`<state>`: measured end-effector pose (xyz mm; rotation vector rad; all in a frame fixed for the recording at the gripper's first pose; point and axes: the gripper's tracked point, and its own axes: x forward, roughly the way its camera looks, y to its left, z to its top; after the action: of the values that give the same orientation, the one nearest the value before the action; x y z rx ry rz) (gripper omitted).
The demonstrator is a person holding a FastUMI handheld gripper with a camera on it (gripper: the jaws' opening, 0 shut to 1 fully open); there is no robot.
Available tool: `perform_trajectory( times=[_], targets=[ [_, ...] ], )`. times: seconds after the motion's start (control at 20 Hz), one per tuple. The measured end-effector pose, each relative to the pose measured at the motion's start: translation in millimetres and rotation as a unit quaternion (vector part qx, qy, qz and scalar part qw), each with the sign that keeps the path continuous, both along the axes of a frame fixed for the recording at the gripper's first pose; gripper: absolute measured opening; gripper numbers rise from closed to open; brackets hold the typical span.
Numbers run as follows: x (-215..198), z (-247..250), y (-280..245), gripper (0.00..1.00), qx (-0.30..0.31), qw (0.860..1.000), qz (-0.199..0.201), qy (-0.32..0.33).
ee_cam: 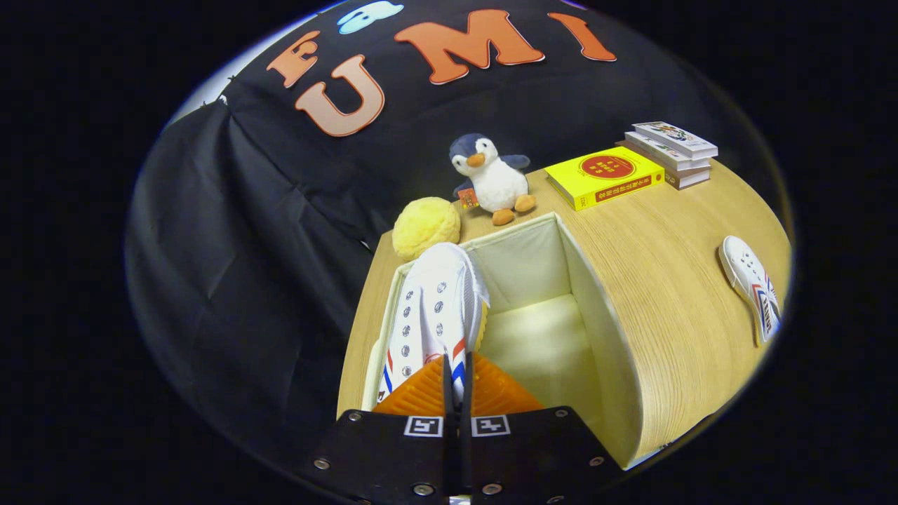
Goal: Open the storage box then place both shoes into the box .Put the left shoe in first, then the right shoe, with the right side of both shoes facing outward in a uniform manner.
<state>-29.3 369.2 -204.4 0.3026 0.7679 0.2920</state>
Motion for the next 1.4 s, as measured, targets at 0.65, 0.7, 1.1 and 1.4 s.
perform_trajectory(
  times=[0.65,0.7,1.1,1.4],
  targets=[
    [18,47,-32,0.86,0.007,0.999,-0.013,-0.048],
    [20,53,-45,0.91,0.005,0.998,-0.021,-0.054],
    [39,71,-171,0.99,-0.009,0.994,-0.078,-0.076],
    [49,55,-286,0.99,-0.053,0.991,-0.106,-0.065]
  ],
)
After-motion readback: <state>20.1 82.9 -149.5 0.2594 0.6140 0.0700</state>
